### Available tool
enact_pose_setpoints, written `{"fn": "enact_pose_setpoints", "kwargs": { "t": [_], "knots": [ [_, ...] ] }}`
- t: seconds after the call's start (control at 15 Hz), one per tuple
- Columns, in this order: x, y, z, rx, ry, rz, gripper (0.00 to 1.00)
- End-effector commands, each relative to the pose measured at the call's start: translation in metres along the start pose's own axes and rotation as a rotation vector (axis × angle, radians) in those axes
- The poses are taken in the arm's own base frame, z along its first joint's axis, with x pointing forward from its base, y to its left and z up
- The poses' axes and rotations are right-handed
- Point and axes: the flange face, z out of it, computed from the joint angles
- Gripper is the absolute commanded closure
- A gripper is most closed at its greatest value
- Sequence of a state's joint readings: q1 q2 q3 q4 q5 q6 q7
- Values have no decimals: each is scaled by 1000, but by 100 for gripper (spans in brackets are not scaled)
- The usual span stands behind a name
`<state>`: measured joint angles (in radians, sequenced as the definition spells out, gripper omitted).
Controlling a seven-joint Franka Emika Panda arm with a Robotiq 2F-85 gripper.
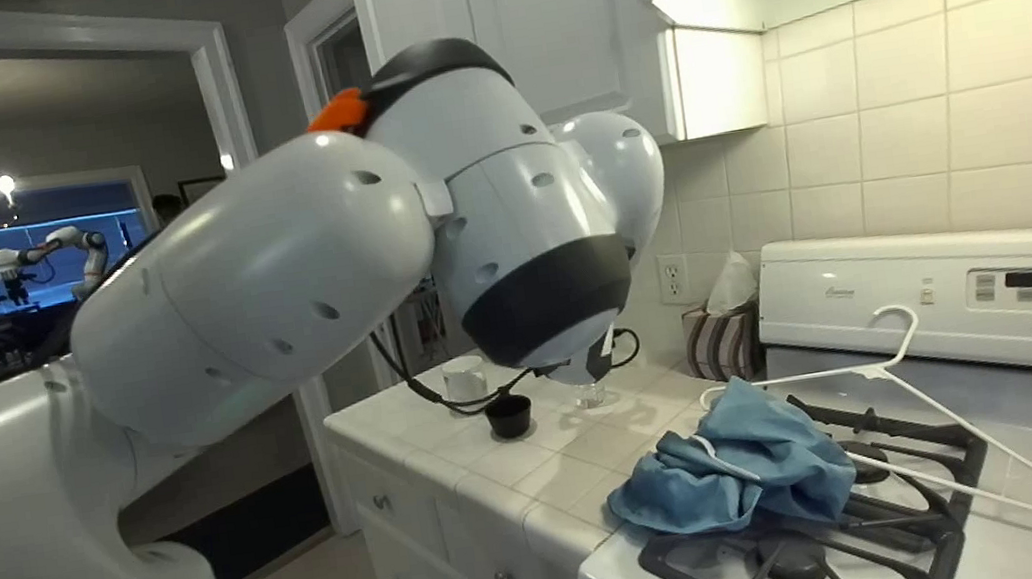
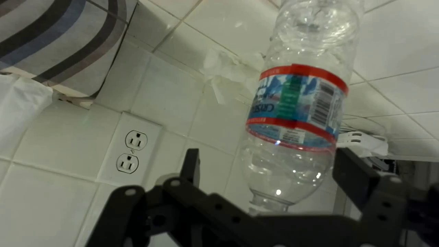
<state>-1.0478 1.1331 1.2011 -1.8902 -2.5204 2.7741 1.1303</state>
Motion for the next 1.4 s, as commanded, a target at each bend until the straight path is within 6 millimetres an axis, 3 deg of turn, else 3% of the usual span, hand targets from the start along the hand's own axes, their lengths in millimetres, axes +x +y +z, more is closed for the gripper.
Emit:
{"fn": "enact_pose_setpoints", "kwargs": {
  "t": [0.0, 0.33, 1.33],
  "knots": [
    [-5, -1, 5, 48, 38, -31, 0],
    [-15, -7, 7, 63, 37, -72, 0],
    [-16, -5, 6, 57, 26, -73, 0]
  ]
}}
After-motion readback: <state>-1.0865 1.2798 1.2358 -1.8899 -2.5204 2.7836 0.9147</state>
